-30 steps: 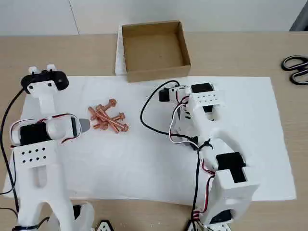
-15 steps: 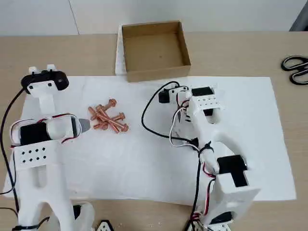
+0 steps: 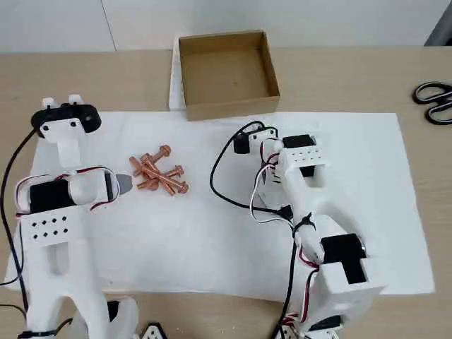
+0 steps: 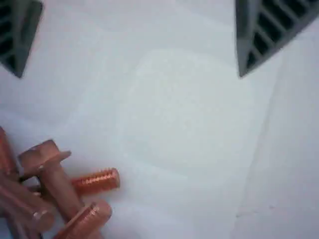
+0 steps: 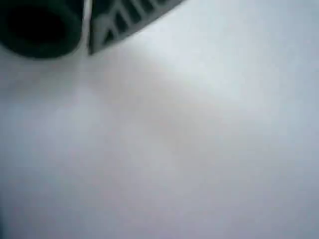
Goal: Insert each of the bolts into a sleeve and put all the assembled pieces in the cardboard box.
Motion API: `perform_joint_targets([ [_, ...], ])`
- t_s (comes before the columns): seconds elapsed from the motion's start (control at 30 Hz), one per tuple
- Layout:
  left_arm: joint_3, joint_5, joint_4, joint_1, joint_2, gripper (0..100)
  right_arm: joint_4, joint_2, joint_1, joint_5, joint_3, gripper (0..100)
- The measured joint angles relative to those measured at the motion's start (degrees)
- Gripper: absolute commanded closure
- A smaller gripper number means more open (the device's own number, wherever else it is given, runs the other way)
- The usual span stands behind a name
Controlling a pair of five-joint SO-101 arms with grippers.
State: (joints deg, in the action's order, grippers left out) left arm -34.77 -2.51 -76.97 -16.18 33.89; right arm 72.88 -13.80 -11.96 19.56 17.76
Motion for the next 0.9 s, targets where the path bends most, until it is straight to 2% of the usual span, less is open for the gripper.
perform_joint_targets([
  [0.27, 0.0, 0.0, 0.0, 0.0, 0.0, 74, 0.8, 0.5, 1.0, 0.0, -0.1, 99.1],
  [0.6, 0.0, 0.0, 0.0, 0.0, -0.9, 74, 13.9, 8.9, 5.8, 0.1, -5.7, 99.1],
  [0.7, 1.1, 0.0, -0.3, 0.0, -4.1, 74, 16.4, 13.6, 5.9, 0.1, -6.6, 99.4],
  [0.9, 12.6, -0.1, -3.5, 0.1, -18.3, 74, 17.5, 19.3, 5.8, 0.1, -6.6, 99.4],
])
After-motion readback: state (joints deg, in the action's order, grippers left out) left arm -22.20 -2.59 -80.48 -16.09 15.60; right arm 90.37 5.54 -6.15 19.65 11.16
